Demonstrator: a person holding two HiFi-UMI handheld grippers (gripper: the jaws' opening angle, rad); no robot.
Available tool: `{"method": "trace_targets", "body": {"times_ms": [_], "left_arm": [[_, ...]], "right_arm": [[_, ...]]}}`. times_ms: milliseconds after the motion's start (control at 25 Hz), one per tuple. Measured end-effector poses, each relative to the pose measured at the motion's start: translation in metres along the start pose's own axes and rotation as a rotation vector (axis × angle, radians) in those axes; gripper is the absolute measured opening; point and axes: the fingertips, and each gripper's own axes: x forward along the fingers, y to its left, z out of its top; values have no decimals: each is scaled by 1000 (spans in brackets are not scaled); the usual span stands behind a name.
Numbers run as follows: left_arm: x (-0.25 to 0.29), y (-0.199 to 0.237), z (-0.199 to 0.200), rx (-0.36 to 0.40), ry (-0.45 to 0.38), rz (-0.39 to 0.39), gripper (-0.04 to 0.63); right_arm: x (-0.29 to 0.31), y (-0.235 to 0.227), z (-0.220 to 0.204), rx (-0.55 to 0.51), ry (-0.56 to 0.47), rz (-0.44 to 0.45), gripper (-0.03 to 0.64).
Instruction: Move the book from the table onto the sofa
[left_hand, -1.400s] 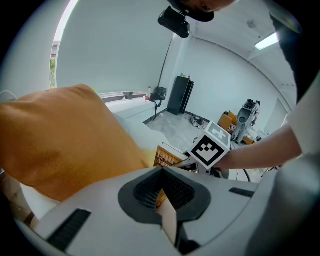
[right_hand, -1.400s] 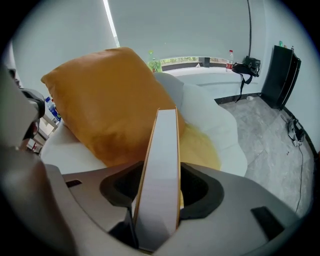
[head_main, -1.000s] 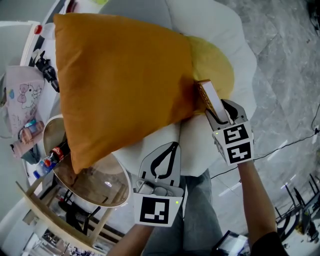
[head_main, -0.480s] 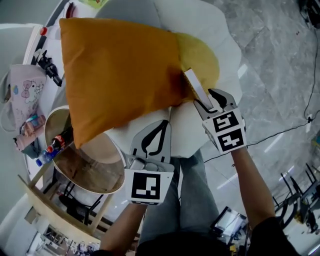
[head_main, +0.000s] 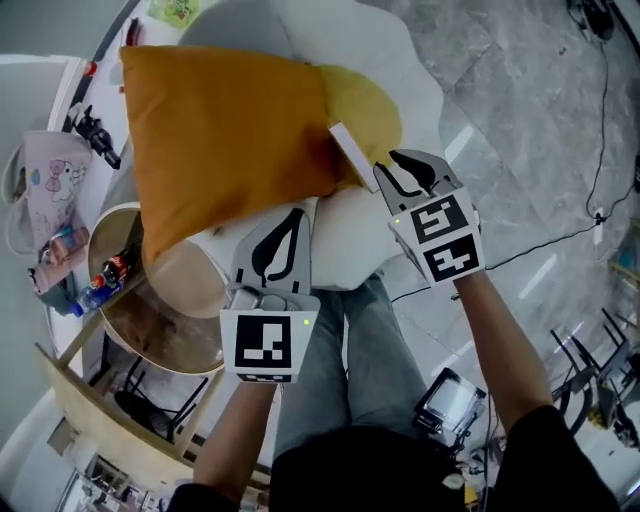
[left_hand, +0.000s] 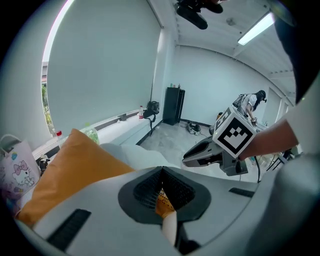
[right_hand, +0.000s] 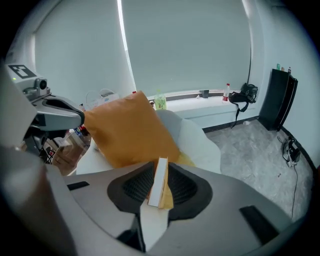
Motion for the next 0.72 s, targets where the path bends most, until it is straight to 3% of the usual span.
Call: {"method": "trace_targets", "body": {"times_ms": [160,320,720], "left_arm": [[-23,-5,26,-14,-61,36,8],[-60,-5,46,-5,-75,68,8],[-148,-17,122,28,-238,126,8]], "right_arm": [[-32,-2,23,-52,-45,-16,18],[-76,13,49,-87,-95,-7,14],[-213,30,110,-147,-221,-52,14]]}}
